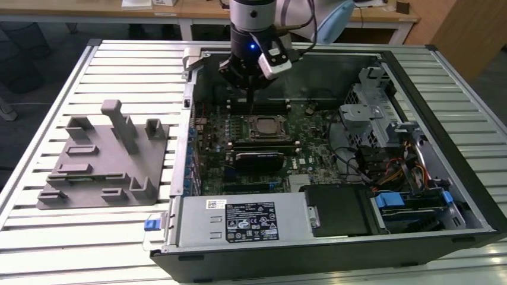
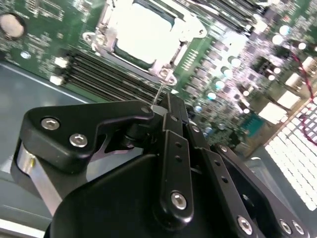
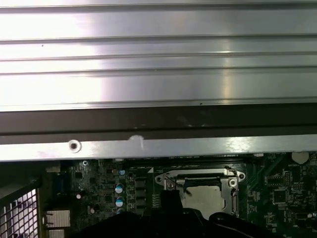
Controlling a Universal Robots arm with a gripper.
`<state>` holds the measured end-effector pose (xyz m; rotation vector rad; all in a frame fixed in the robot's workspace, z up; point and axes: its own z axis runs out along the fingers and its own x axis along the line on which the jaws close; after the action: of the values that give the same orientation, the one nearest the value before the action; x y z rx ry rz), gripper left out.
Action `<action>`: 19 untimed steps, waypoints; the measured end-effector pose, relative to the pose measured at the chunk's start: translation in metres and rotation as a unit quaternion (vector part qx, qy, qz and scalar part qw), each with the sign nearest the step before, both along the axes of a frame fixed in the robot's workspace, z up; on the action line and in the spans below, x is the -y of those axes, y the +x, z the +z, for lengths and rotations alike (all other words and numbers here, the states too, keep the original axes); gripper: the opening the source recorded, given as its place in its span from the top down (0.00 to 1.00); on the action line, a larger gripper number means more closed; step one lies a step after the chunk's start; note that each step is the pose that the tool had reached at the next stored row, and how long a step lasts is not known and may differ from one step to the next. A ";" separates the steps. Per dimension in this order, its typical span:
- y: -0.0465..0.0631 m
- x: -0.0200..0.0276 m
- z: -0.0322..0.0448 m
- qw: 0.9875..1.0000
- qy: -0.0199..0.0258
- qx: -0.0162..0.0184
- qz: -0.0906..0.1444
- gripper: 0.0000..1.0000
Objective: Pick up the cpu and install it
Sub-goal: 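Install the first cpu locking lever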
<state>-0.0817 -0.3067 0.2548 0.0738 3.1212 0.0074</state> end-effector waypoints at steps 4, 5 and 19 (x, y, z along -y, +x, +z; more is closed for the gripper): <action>0.005 0.0002 -0.0004 1.000 0.004 0.000 0.001 0.89; 0.006 0.0004 -0.0005 1.000 0.010 0.000 0.001 0.89; 0.014 0.0028 -0.0099 1.000 0.027 0.000 0.004 0.89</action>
<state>-0.0676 -0.3094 0.2450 0.0628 3.1214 0.0919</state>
